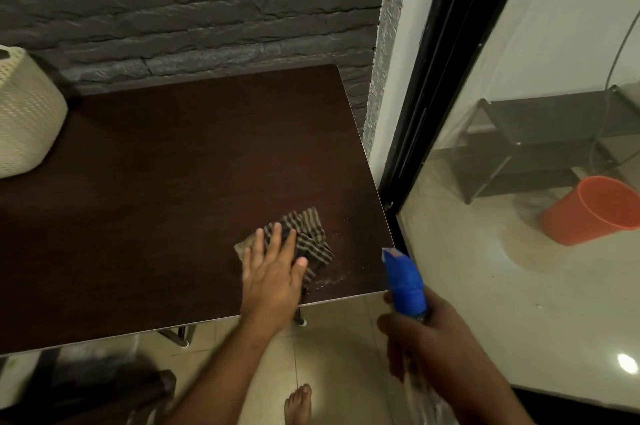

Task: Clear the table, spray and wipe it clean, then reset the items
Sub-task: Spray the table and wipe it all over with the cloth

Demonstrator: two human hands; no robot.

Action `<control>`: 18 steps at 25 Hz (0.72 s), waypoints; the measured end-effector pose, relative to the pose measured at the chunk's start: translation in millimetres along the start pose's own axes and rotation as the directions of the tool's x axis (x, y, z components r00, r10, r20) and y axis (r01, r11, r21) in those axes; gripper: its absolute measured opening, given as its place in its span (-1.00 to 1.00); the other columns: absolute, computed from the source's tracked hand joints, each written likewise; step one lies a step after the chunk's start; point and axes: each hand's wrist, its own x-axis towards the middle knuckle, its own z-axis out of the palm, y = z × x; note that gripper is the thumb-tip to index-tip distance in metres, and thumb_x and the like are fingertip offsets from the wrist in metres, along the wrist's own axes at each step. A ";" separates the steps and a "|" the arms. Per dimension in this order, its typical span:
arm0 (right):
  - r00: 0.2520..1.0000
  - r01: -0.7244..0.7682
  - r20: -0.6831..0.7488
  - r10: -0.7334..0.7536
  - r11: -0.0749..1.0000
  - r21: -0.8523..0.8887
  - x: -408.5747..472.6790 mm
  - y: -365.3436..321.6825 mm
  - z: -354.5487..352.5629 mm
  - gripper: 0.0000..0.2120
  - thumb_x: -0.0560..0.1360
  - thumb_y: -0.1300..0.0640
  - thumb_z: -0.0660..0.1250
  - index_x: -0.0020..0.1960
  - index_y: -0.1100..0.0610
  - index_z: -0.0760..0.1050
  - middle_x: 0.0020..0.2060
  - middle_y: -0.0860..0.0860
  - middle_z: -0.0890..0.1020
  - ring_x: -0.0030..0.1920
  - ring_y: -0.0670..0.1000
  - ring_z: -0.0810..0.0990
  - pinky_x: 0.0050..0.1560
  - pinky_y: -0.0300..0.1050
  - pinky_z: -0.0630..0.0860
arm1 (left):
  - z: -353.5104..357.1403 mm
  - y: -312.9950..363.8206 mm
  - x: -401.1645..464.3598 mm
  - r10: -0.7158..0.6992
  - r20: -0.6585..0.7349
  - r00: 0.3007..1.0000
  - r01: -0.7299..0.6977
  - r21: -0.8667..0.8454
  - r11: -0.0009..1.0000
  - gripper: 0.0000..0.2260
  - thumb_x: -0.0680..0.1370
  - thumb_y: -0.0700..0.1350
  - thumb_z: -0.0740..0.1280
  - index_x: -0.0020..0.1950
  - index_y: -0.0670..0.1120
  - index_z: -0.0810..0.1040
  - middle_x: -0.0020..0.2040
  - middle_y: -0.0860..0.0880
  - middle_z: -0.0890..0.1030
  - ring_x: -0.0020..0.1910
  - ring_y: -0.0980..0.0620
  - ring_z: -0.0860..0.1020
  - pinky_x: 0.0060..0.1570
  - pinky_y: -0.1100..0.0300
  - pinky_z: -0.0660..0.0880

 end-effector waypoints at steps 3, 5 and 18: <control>0.998 0.064 -0.024 -0.064 0.998 -0.009 2.5 -8.1 -0.6 -0.81 0.43 0.30 0.35 -0.01 0.12 0.44 -0.42 0.12 0.55 -0.51 -0.01 0.51 -0.50 -0.27 0.45 | 12.9 25.7 -38.6 0.253 0.073 0.965 -0.256 0.035 0.966 -0.49 0.58 0.21 -0.19 0.53 0.20 -0.13 0.54 0.18 -0.23 0.50 0.09 -0.37 0.45 0.08 -0.35; 0.997 0.073 -0.022 -0.073 0.997 0.006 3.4 -9.6 1.8 -0.83 0.44 0.32 0.34 -0.01 0.15 0.44 -0.44 0.13 0.54 -0.53 -0.02 0.50 -0.53 -0.29 0.44 | 10.1 21.1 -34.4 0.316 0.082 0.945 -0.322 0.073 0.944 -0.50 0.58 0.18 -0.19 0.53 0.19 -0.12 0.54 0.19 -0.24 0.50 0.11 -0.37 0.42 0.15 -0.42; 1.000 0.008 -0.002 -0.008 0.994 0.105 4.1 -3.6 5.5 -0.78 0.43 0.35 0.35 0.03 0.18 0.43 -0.42 0.17 0.53 -0.53 0.00 0.51 -0.48 -0.24 0.50 | 22.8 60.7 0.4 0.343 0.093 0.935 -0.353 0.133 0.926 -0.51 0.64 0.12 -0.05 0.56 0.09 -0.06 0.58 0.03 -0.17 0.53 -0.08 -0.28 0.49 -0.09 -0.28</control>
